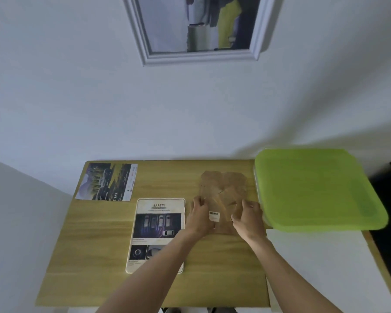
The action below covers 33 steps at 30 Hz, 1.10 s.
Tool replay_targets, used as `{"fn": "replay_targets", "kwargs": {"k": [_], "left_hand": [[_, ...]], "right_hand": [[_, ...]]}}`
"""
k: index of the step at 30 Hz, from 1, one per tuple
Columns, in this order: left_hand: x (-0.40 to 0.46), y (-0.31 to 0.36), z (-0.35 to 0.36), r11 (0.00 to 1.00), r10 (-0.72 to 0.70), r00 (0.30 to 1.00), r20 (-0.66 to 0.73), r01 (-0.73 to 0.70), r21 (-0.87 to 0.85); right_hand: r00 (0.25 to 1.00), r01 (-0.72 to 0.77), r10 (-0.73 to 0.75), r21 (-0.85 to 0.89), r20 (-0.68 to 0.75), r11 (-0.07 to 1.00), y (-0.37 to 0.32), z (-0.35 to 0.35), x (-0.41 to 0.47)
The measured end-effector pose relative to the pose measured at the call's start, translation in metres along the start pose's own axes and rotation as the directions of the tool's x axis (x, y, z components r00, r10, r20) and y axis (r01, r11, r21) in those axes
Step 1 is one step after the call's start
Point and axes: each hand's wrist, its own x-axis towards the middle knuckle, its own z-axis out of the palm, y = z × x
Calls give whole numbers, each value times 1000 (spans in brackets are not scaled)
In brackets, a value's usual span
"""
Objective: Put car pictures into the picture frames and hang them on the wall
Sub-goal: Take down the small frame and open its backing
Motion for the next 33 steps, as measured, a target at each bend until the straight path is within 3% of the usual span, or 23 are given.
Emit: {"fn": "replay_targets", "kwargs": {"k": [6, 14, 19, 24, 28, 33], "left_hand": [[2, 9, 14, 992, -42, 998, -41, 47, 120], [-2, -5, 2, 995, 51, 998, -42, -48, 87], [-23, -47, -23, 995, 104, 968, -228, -101, 26], [-55, -117, -54, 998, 27, 951, -308, -7, 65], [-87, -169, -70, 987, 36, 969, -244, 4, 163], [-108, -211, -72, 946, 72, 995, -67, -47, 322]], "right_hand": [[991, 78, -95, -174, -90, 982, 7, 14, 0], [980, 92, -129, -231, -151, 969, 0, 19, -4], [929, 248, -298, -229, -219, 941, -24, 27, -22], [889, 418, -442, -183, -120, 890, -65, 54, -52], [887, 446, -462, -227, -22, 866, -90, 82, -73], [934, 348, -356, -341, 41, 873, -109, 105, -94]]}}
